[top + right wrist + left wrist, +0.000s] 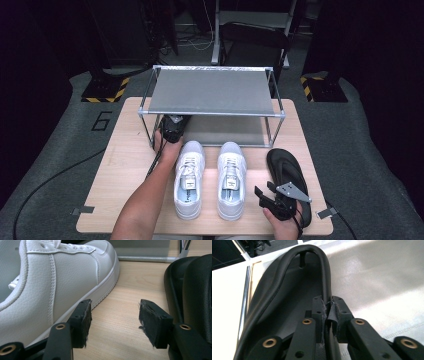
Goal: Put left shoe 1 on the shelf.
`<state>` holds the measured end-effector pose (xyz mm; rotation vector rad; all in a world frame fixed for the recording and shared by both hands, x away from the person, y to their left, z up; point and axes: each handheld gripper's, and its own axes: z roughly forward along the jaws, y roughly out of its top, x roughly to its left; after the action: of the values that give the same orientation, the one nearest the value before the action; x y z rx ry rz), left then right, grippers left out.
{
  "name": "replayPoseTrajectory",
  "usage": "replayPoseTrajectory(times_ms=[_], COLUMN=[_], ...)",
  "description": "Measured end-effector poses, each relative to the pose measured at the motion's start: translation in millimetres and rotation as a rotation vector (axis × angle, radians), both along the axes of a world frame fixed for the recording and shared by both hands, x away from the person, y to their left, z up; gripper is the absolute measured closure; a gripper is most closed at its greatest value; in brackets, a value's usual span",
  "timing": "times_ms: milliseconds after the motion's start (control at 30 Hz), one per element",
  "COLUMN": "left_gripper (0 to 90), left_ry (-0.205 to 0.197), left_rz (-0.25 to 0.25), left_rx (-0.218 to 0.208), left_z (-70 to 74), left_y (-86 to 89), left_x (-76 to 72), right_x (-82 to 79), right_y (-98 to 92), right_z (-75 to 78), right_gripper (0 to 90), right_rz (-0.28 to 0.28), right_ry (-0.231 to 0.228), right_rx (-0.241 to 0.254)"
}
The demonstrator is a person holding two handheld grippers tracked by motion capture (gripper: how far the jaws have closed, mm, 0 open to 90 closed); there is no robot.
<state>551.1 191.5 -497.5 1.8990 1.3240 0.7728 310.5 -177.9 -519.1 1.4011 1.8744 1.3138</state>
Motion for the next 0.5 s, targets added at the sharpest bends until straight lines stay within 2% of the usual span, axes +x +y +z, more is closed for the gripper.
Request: replayPoseTrajectory(times_ms=[67,100,133,267,300,367,467,500], left_gripper=[78.9,77.6,76.2,69.2,67.5,64.2,60.7,60.2], left_ry=[-0.006,0.004,-0.009,0.0,0.006,0.032,0.035,0.037], left_rz=[-0.002,-0.006,-0.018,-0.039,-0.053,-0.052,-0.055,-0.053], left_rx=[0.024,0.019,0.035,0.049,0.067,0.06,0.082,0.073], left_z=[1.0,1.6,2.7,4.0,3.8,2.8,2.2,2.4], left_y=[-1.3,-1.5,-0.4,0.4,1.1,0.0,-0.8,-1.7], left_x=[-1.0,-2.4,-1.7,-2.5,-3.4,-4.5,-5.7,-6.8], right_x=[-0.1,-0.2,-0.2,-0.1,-0.2,-0.4,-0.3,-0.4], right_y=[-0.1,-0.1,-0.1,0.3,0.8,1.1,1.3,1.3], right_z=[0.0,0.1,0.1,0.5,0.6,0.6,0.6,0.7], right_gripper=[43.0,43.0,43.0,43.0,43.0,42.9,42.9,42.9], right_rz=[-0.001,-0.001,-0.001,0.001,0.002,0.004,0.007,0.006], right_ry=[-0.001,-0.001,0.0,-0.002,-0.005,-0.001,-0.001,-0.002], right_rx=[0.0,0.003,0.002,-0.003,-0.001,-0.002,-0.002,-0.001])
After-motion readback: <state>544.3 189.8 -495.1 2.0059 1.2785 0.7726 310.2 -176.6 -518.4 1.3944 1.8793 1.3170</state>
